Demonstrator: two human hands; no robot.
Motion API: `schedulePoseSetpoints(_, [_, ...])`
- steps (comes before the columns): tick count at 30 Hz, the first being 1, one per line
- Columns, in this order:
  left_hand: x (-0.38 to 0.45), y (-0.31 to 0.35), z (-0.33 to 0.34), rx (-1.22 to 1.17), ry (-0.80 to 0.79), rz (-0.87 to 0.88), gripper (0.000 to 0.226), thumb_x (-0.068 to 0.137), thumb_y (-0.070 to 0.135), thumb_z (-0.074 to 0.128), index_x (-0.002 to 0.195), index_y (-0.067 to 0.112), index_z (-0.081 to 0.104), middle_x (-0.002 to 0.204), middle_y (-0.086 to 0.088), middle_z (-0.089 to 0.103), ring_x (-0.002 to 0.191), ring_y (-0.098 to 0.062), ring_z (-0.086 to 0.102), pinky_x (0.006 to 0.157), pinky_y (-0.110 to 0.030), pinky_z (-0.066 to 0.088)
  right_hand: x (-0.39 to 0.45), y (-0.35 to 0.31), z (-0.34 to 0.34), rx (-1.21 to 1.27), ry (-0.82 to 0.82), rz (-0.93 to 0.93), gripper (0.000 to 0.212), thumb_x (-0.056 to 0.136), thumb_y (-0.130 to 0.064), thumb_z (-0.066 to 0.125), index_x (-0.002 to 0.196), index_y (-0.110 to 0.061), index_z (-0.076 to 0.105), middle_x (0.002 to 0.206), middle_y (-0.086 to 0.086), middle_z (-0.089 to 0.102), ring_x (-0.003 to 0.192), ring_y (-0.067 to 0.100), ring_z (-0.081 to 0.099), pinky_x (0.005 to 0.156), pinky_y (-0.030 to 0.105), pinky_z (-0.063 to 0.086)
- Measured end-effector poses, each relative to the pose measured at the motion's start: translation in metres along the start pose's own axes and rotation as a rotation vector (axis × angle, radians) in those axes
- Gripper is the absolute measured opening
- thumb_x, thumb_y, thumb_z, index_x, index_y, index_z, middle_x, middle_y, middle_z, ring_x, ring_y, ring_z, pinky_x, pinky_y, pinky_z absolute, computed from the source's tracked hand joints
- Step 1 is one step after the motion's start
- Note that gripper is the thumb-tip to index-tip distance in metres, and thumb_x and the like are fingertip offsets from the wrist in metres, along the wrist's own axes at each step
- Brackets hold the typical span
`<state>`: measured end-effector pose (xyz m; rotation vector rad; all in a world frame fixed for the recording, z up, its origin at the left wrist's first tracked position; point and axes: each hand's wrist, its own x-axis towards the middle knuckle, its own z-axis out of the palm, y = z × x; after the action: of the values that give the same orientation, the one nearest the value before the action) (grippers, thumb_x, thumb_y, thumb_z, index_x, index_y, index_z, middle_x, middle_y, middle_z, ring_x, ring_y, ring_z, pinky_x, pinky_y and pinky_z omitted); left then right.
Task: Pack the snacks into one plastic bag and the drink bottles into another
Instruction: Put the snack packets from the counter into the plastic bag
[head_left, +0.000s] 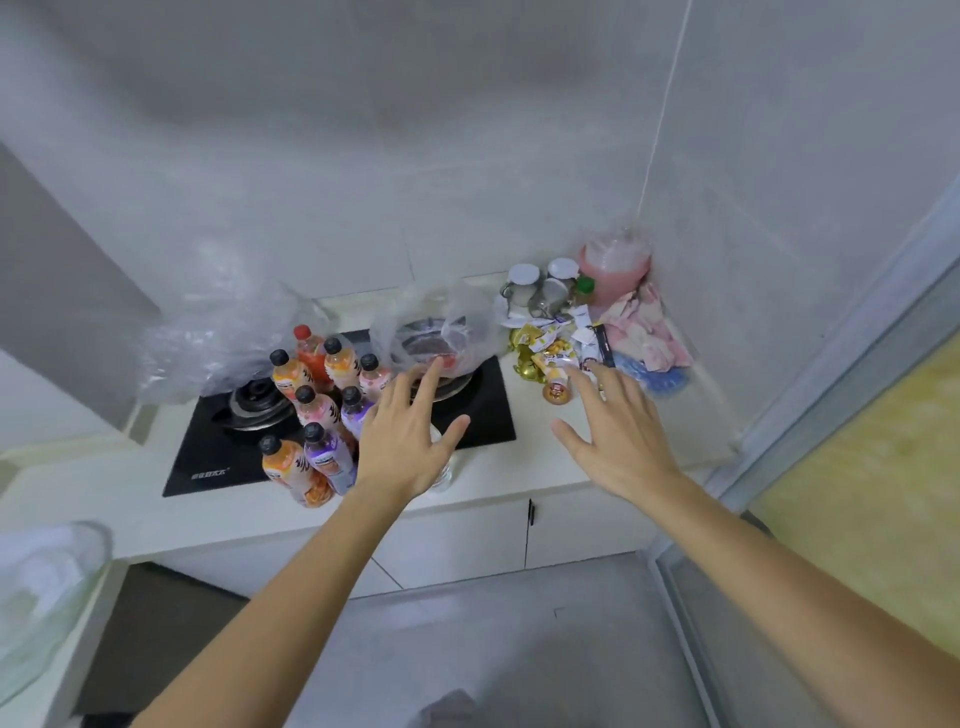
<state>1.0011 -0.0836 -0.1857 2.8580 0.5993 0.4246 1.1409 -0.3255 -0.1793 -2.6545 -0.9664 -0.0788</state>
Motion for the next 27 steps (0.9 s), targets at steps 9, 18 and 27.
schedulePoseSetpoints(9, [0.085,-0.033,0.044,-0.003,-0.002,-0.136,0.076,0.097,0.068,0.037,0.160,0.029,0.020,0.151,-0.008,0.040,0.140,-0.030,0.038,0.106,-0.051,0.045,0.123,-0.017,0.050,0.027,-0.062,-0.080,0.070,0.096,-0.054,0.052,0.158,-0.027,0.032,0.160,0.002,0.035,0.146,0.032,0.030,0.115,0.051,0.033])
schedulePoseSetpoints(18, [0.184,-0.089,0.094,-0.020,-0.136,-0.239,0.075,0.096,0.057,0.046,0.160,0.028,0.018,0.153,-0.014,0.036,0.137,-0.039,0.036,0.102,-0.054,0.047,0.233,-0.033,0.115,-0.008,-0.217,-0.139,0.069,0.100,-0.053,0.048,0.159,-0.027,0.024,0.163,0.000,0.028,0.148,0.032,0.024,0.118,0.050,0.033])
schedulePoseSetpoints(27, [0.246,-0.122,0.127,0.035,-0.326,-0.394,0.074,0.094,0.043,0.056,0.155,0.021,0.020,0.151,-0.021,0.032,0.134,-0.047,0.037,0.100,-0.053,0.043,0.319,-0.045,0.170,-0.079,-0.354,-0.280,0.063,0.100,-0.045,0.051,0.155,-0.024,0.029,0.162,0.002,0.028,0.144,0.033,0.028,0.112,0.050,0.036])
